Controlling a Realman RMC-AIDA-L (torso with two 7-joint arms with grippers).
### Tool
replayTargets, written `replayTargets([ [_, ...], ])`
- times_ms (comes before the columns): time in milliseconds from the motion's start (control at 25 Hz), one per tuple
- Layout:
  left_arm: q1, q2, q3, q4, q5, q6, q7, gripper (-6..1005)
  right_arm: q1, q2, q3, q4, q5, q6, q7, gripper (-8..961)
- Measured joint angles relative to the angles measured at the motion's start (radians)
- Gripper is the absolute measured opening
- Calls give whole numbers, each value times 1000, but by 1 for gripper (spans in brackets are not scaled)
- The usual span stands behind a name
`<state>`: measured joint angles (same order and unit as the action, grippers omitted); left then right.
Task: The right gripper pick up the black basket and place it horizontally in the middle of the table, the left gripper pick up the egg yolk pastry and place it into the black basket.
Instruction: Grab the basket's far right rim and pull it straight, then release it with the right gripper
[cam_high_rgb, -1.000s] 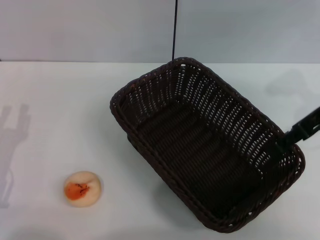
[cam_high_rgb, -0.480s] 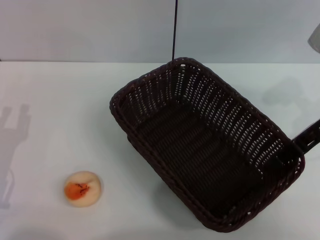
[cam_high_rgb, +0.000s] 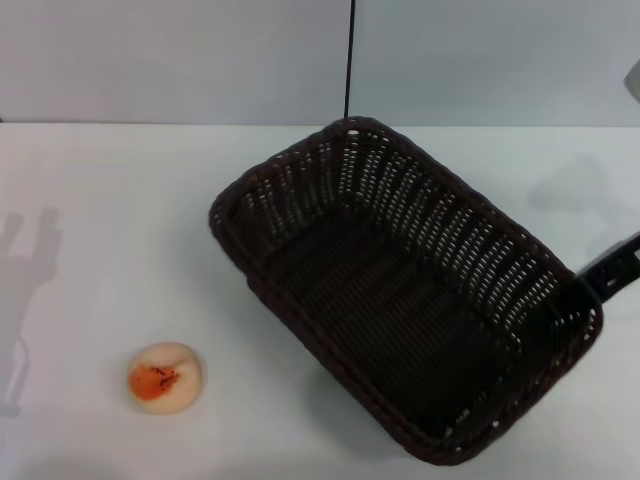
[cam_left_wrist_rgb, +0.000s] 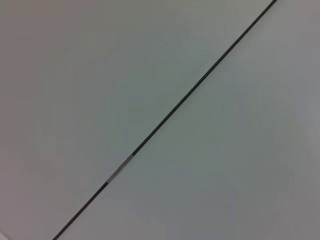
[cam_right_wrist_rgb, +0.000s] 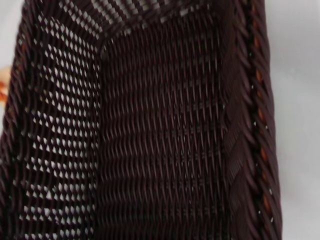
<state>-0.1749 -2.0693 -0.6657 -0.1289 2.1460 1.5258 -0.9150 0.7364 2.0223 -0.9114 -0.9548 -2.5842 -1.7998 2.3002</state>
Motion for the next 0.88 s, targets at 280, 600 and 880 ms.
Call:
replayTargets([
  [280,-1,0,-1,-1,0,8,-22,539,-80,-13,29,-83,198,22,-63,185],
  [600,-10,0,-2,-2,0,14,-64,539,-86,-28,129,-78,272,17,-189,182],
  [880,-11,-1,0,-6,0,31,-85,539,-87,-48,144,-80,340,-21,-369,182],
])
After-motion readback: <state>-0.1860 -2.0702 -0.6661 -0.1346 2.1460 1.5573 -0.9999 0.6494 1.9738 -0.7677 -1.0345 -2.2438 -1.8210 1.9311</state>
